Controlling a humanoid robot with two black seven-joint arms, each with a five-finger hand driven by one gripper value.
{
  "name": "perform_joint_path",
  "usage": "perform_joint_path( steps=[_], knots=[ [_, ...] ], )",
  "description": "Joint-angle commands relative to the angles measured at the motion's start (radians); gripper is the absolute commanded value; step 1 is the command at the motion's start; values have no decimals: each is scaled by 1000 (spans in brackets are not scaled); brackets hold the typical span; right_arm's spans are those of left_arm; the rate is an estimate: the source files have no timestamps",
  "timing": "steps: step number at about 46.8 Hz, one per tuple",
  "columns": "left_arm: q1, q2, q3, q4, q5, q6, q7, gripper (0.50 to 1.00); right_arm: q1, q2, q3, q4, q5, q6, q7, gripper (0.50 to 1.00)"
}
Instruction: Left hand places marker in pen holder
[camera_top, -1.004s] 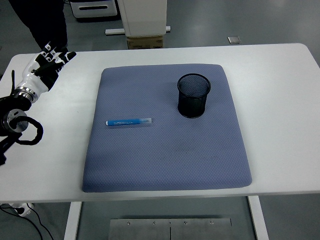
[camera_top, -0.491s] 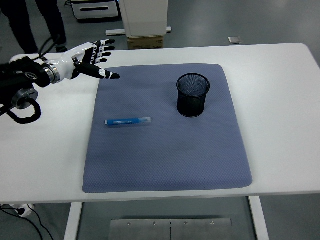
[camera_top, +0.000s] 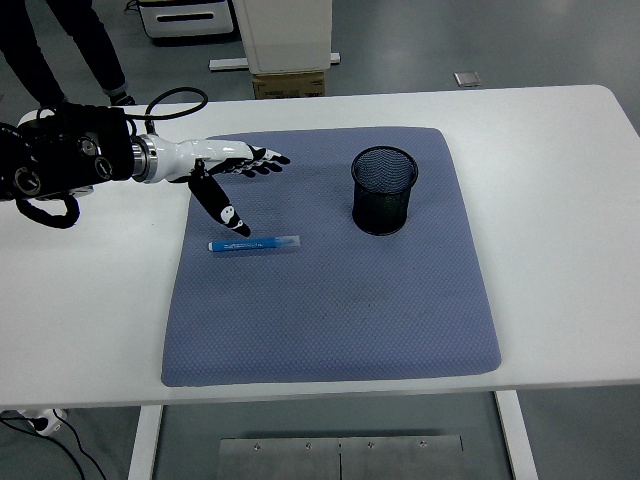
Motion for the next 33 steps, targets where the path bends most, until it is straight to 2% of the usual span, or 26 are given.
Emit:
perform_joint_path(
  steps=[1, 9, 17, 23, 29, 33],
  knots=[
    [-20, -17, 49, 0, 4, 0, 10, 1000, 0, 0, 0, 0, 0, 0, 0, 1000],
    [-31, -55, 54, 2, 53, -2, 26, 1000, 0, 0, 0, 0, 0, 0, 0, 1000],
    [-31, -78, 67, 0, 73, -9, 141, 1000, 0, 0, 0, 0, 0, 0, 0, 1000],
    [-34, -86, 69, 0, 71, -57, 199, 1000, 0, 0, 0, 0, 0, 0, 0, 1000],
    [-54, -86, 69, -1, 55, -95, 228, 1000, 0, 0, 0, 0, 0, 0, 0, 1000],
    [-60, -86, 69, 0, 55, -100, 228, 1000, 0, 0, 0, 0, 0, 0, 0, 1000]
  ],
)
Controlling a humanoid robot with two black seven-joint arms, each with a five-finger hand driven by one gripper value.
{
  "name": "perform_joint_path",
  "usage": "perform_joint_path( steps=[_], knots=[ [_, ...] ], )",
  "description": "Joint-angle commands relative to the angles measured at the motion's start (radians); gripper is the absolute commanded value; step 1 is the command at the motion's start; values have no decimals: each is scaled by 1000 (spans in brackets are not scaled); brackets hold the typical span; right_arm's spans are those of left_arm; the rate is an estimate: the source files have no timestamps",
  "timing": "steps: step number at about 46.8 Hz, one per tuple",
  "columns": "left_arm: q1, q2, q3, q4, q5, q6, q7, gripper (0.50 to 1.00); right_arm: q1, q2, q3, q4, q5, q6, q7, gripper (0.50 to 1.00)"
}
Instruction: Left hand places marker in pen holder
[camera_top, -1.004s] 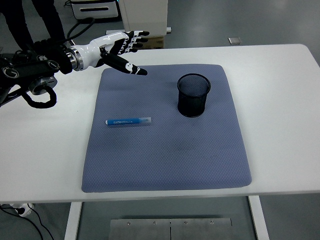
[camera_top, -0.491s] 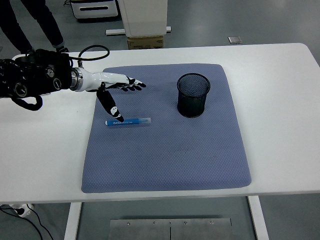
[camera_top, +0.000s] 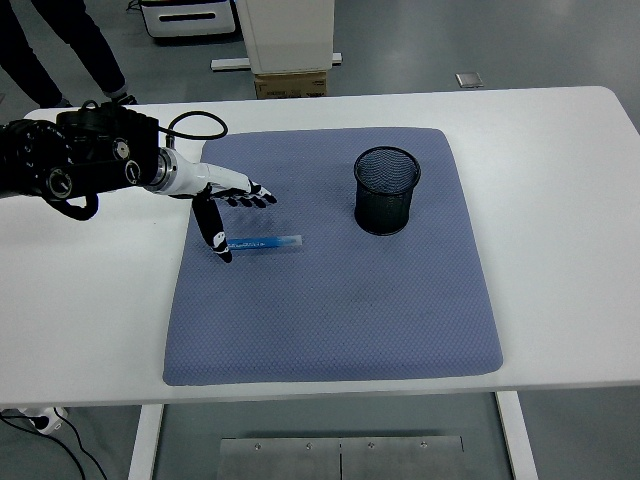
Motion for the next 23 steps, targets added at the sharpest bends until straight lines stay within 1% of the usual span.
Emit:
perform_joint_path(
  steps=[1, 11, 23],
  knots=[
    [-5, -1, -2, 0, 0, -6, 1, 1000, 0, 0, 0, 0, 0, 0, 0, 1000],
    [-8, -12, -13, 0, -2, -35, 1, 1000, 0, 0, 0, 0, 0, 0, 0, 1000],
    [-5, -40, -13, 0, 0, -36, 1, 1000, 0, 0, 0, 0, 0, 0, 0, 1000]
  ],
)
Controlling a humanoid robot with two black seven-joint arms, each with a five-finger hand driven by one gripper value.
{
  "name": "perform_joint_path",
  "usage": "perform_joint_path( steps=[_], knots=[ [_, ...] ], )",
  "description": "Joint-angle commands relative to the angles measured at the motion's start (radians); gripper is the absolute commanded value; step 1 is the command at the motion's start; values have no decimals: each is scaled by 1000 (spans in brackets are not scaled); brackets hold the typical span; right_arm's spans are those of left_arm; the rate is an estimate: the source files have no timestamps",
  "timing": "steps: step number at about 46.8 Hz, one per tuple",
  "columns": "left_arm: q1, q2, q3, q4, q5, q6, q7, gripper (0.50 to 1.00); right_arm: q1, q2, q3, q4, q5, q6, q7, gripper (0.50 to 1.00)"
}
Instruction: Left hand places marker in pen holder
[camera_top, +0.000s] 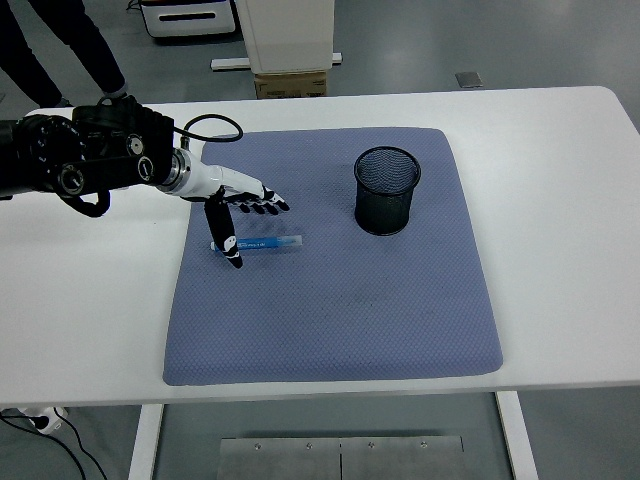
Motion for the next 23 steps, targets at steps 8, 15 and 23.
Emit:
perform_joint_path(
  steps=[8, 15, 23],
  knots=[
    [4, -25, 0, 0, 2, -5, 0, 962, 0, 0, 0, 0, 0, 0, 0, 1000],
    [6, -39, 0, 0, 4, -5, 14, 868, 0, 0, 0, 0, 0, 0, 0, 1000],
    [9, -43, 0, 0, 4, -5, 22, 792, 0, 0, 0, 0, 0, 0, 0, 1000]
  ],
)
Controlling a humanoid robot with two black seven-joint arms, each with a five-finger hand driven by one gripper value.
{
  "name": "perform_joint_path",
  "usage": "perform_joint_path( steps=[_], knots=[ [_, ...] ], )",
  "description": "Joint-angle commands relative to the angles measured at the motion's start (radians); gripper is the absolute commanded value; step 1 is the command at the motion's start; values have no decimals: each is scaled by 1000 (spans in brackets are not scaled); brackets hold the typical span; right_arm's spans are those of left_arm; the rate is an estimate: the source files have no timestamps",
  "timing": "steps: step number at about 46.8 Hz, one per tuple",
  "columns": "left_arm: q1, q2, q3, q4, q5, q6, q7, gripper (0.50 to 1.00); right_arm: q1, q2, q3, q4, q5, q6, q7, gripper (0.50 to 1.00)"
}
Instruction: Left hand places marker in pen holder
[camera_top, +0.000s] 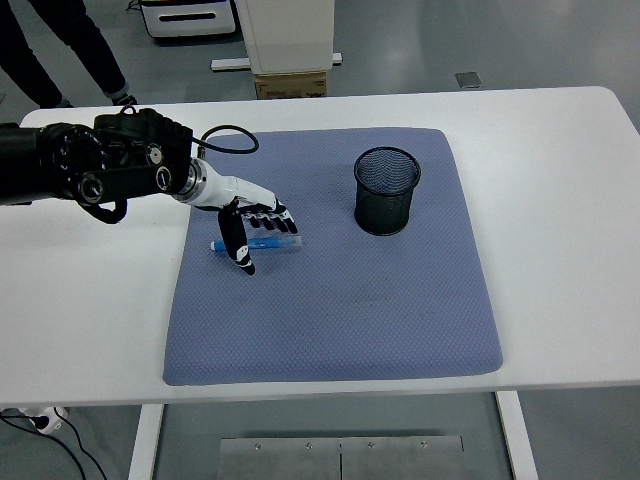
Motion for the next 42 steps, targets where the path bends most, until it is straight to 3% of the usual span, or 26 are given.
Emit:
perform_joint_path(
  steps=[1, 17, 31, 36, 42],
  knots=[
    [0, -3, 0, 0, 0, 0, 1, 783, 0, 0, 0, 0, 0, 0, 0, 1000],
    [2, -6, 0, 1, 11, 9, 6, 742, 0, 0, 0, 0, 0, 0, 0, 1000],
    [3, -9, 2, 1, 18, 21, 6, 663, 0, 0, 0, 0, 0, 0, 0, 1000],
    [5, -15, 2, 0, 66, 78, 3, 660, 0, 0, 0, 0, 0, 0, 0, 1000],
    [5, -15, 2, 0, 72, 89, 1, 663, 0, 0, 0, 0, 0, 0, 0, 1000]
  ],
)
